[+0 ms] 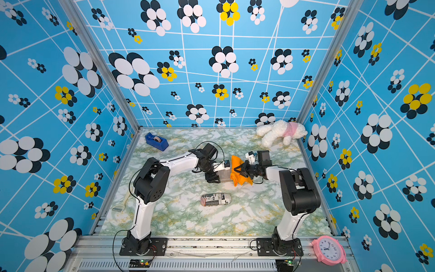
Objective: Wipe the eyeglass case
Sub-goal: Wipe the dirt from the eyeglass case.
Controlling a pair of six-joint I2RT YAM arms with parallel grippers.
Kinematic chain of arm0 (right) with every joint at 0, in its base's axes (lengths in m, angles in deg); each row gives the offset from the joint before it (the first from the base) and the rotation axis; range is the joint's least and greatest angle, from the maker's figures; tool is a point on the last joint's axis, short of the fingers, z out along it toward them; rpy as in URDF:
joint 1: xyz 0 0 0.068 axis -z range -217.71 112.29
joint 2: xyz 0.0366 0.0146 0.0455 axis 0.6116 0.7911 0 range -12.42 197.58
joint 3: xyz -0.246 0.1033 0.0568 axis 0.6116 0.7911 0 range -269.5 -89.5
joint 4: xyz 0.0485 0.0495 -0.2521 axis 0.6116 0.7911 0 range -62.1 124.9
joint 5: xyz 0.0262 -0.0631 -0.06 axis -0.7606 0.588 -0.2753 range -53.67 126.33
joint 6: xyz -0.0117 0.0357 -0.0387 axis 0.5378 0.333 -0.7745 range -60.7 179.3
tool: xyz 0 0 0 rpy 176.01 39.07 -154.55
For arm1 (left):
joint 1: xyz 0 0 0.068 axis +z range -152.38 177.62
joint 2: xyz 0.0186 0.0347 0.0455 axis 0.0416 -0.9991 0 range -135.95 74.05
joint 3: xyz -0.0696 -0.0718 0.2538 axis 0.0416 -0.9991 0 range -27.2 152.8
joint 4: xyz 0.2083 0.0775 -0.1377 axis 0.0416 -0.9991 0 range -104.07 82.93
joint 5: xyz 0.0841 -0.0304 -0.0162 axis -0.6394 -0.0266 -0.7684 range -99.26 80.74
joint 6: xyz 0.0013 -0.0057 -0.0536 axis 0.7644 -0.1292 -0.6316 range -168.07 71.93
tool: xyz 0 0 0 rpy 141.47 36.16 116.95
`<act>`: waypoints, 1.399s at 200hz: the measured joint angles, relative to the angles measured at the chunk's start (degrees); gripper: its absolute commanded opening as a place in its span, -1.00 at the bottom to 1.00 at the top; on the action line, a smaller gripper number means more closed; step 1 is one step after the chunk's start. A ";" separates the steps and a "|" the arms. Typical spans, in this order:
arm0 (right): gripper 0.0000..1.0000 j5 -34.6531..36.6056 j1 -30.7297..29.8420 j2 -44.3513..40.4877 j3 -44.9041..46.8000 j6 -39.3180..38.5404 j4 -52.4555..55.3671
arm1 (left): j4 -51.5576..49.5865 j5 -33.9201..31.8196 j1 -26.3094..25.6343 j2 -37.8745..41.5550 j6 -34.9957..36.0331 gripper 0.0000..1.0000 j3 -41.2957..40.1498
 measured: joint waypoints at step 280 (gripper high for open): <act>-1.00 27.39 -12.09 -43.80 -3.54 -24.63 27.26 | 0.42 27.43 1.27 24.55 -40.26 -0.67 -6.14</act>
